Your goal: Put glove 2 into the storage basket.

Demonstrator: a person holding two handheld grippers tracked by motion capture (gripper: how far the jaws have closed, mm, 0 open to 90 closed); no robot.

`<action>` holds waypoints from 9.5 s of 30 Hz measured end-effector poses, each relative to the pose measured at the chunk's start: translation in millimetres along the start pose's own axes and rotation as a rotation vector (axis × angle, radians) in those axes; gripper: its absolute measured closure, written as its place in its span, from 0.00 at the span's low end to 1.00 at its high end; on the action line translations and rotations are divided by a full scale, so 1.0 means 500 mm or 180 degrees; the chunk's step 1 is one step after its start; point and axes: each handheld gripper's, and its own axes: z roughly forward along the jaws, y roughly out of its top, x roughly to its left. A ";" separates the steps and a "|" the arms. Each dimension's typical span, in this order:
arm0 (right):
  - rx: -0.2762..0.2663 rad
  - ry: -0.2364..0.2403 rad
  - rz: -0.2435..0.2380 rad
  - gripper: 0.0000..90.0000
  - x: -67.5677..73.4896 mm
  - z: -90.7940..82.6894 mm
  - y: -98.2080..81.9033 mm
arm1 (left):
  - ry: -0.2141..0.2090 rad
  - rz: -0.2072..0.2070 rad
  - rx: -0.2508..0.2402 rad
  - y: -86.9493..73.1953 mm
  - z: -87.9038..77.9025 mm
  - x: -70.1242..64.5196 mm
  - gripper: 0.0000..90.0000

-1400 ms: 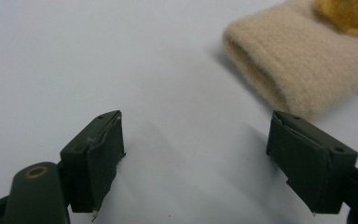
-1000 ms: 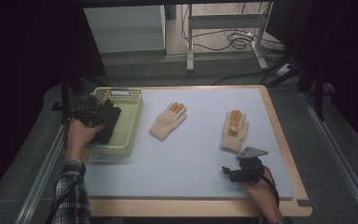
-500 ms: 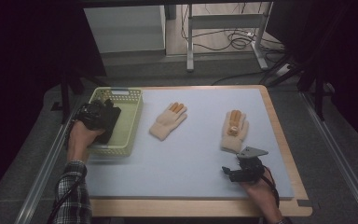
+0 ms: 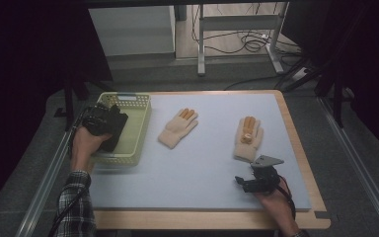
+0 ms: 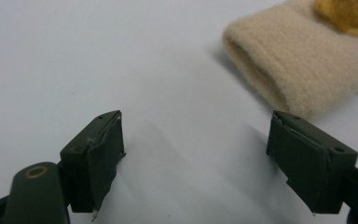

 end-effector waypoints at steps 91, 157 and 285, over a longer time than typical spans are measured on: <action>-0.0140 0.0217 -0.0051 0.21 0.050 0.033 0.105 | -0.0994 0.1123 -0.0854 -0.249 0.030 -0.364 0.00; -0.0045 0.0391 0.0015 0.90 0.081 0.406 0.373 | -0.1000 0.1114 -0.0859 -0.250 0.030 -0.364 0.00; -0.0084 -0.0118 0.0228 0.44 -0.209 0.086 0.122 | -0.1001 0.1119 -0.0853 -0.249 0.030 -0.364 0.00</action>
